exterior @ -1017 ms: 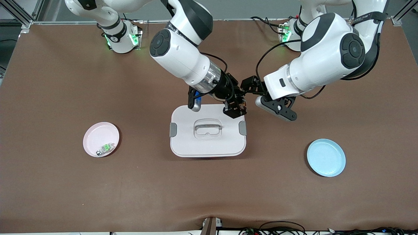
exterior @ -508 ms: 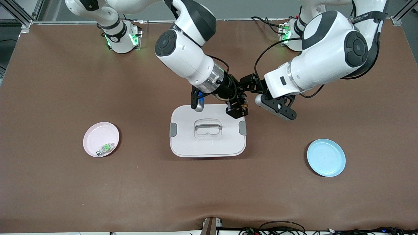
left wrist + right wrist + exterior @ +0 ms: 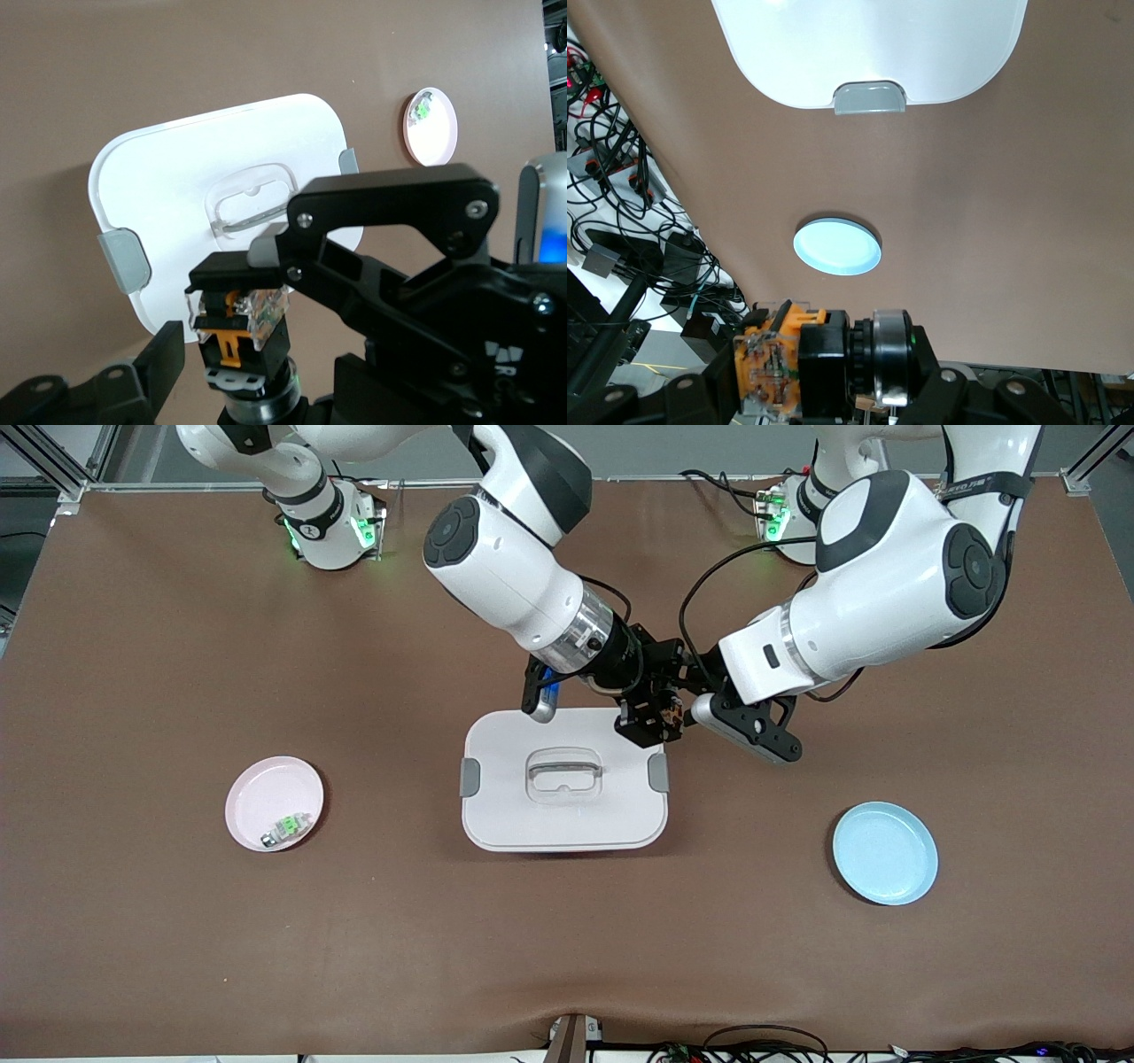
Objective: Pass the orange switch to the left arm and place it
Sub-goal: 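Grasp the orange switch with the left gripper beside the right gripper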
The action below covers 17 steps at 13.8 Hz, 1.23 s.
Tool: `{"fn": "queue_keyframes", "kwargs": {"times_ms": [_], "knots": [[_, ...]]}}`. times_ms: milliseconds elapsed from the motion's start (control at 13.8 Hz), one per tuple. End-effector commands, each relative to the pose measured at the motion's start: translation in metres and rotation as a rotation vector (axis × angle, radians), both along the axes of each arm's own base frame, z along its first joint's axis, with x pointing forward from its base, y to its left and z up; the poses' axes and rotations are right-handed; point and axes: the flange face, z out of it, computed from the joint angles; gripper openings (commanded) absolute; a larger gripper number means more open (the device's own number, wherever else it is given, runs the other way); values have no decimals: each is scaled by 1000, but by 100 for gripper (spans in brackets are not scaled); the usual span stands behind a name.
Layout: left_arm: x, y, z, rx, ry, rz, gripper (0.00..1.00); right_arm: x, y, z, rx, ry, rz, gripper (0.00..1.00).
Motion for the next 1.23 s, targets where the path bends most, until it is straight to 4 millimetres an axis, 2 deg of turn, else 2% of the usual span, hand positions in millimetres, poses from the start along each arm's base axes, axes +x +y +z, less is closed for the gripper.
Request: {"fn": "queue_keyframes", "kwargs": {"times_ms": [0,145,291,436,581,726,872,1017,1162], "knots": [[1,-4,-2,-25,0,0,83,-2,9,5,42,21,-33,0],[5,6,-1,-23,-13,-13,84,1,6,6,61,39,-44,0],[6,12,-14,-15,-5,-27,84,7,-1,9,90,63,-60,0],[10,17,-16,-15,-3,-19,84,17,-12,13,131,96,-82,0],[11,19,-17,-15,-2,-17,79,18,-13,15,136,91,-85,0],[11,18,-13,-20,-6,-17,63,18,-13,14,135,91,-84,0],[10,18,-8,-31,-9,-15,55,18,-13,15,136,89,-82,0],[9,18,-7,-35,-9,-14,32,18,-13,14,136,89,-83,0],[10,18,-7,-35,-9,-13,3,18,-13,14,136,89,-83,0]]}}
